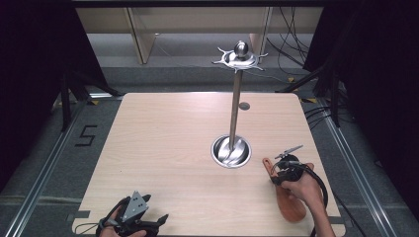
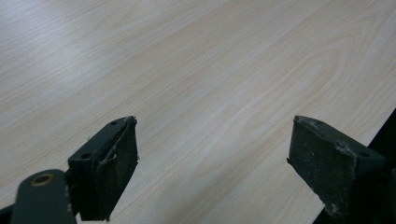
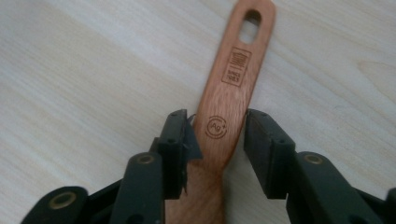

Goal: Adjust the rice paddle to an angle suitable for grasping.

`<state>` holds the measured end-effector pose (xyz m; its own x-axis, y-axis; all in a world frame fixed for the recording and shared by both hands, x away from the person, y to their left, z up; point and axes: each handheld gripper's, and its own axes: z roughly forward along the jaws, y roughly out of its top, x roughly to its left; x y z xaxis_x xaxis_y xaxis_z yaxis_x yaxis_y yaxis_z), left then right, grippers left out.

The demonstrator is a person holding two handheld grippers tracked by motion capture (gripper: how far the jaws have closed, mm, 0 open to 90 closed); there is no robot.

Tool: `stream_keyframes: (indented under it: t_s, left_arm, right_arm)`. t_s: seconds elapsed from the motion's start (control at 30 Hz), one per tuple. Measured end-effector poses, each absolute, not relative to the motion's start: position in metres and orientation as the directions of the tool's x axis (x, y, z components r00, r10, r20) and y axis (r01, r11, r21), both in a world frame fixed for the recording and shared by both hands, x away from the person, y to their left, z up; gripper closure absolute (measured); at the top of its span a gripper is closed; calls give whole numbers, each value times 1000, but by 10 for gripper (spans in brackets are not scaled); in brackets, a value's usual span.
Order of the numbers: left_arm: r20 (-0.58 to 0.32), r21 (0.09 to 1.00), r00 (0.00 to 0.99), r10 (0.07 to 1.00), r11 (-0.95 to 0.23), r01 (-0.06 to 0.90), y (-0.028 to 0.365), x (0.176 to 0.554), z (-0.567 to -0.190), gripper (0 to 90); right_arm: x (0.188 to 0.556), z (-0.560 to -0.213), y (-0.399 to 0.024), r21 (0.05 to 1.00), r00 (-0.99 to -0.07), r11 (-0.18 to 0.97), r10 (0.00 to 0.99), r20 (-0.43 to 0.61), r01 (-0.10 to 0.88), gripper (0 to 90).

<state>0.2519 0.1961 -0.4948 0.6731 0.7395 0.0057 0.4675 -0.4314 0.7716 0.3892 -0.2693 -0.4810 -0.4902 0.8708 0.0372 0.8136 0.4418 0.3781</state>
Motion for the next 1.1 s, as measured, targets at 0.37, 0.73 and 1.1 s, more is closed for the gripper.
stream_keyframes:
  t_s: [0.37, 0.73, 1.1]
  left_arm:
    - [0, 779, 677, 736, -424, 462, 196, 253, -496, 151]
    - [-7, 779, 677, 736, -420, 465, 195, 253, -497, 151]
    - [9, 782, 687, 727, -433, 448, 195, 254, -496, 151]
  right_arm:
    - [393, -476, -270, 304, -579, 549, 815, 12, 779, 600]
    - [407, -476, -262, 242, -600, 581, 800, 8, 777, 564]
    - [416, -474, -252, 204, -600, 588, 800, -3, 783, 612]
